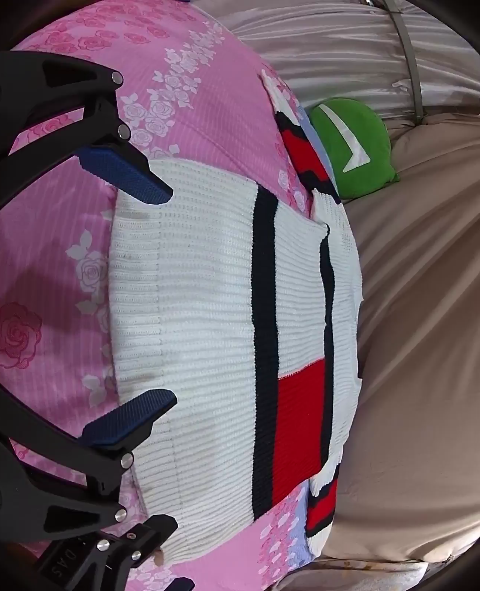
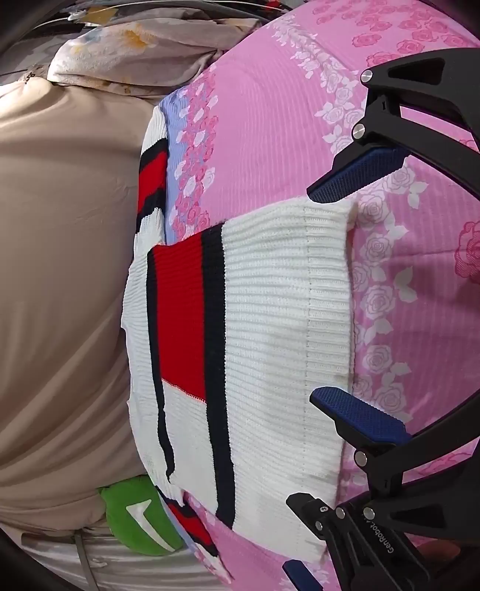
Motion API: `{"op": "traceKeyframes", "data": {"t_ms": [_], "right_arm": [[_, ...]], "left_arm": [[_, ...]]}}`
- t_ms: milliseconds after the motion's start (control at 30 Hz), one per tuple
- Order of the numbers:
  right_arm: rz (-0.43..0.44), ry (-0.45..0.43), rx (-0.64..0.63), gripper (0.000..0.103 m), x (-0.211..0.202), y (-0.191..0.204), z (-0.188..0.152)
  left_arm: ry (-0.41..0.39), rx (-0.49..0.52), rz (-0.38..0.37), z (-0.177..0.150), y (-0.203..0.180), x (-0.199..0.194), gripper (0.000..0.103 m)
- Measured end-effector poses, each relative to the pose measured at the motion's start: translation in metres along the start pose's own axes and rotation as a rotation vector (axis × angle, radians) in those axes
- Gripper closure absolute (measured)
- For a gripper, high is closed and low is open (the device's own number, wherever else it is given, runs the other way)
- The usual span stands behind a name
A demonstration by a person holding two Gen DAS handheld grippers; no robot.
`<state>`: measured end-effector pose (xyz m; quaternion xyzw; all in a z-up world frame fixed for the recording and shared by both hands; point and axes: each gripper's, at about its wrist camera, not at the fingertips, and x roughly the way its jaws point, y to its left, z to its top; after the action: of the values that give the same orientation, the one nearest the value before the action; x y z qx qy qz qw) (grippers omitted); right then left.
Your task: Fold small clothes
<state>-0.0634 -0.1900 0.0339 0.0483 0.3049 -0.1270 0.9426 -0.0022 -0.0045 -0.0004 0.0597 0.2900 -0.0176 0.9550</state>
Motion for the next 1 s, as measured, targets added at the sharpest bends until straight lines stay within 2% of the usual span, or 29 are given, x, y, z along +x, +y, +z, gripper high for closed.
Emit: {"op": "traceKeyframes", "data": {"t_ms": [67,100,333,1000], "right_arm": [[0.007,-0.001,0.007,0.005,0.001,-0.001,-0.001],[-0.002,0.02,-0.004,0.005,0.005,0.002,0.0],[-0.017,0.02,-0.011,0.005,-0.004,-0.001,-0.003],[-0.023,0.027,-0.008,0.005,-0.001,0.001,0.001]], "left_arm": [[-0.004,0.025,-0.001,-0.002,-0.005,-0.004,0.005],[0.016,-0.014,-0.003,-0.004,0.001,0.005,0.005],[0.048,-0.032,-0.009,-0.001,0.005,0.008,0.005],[0.052,-0.037,-0.003,0.0,0.007,0.009,0.005]]}}
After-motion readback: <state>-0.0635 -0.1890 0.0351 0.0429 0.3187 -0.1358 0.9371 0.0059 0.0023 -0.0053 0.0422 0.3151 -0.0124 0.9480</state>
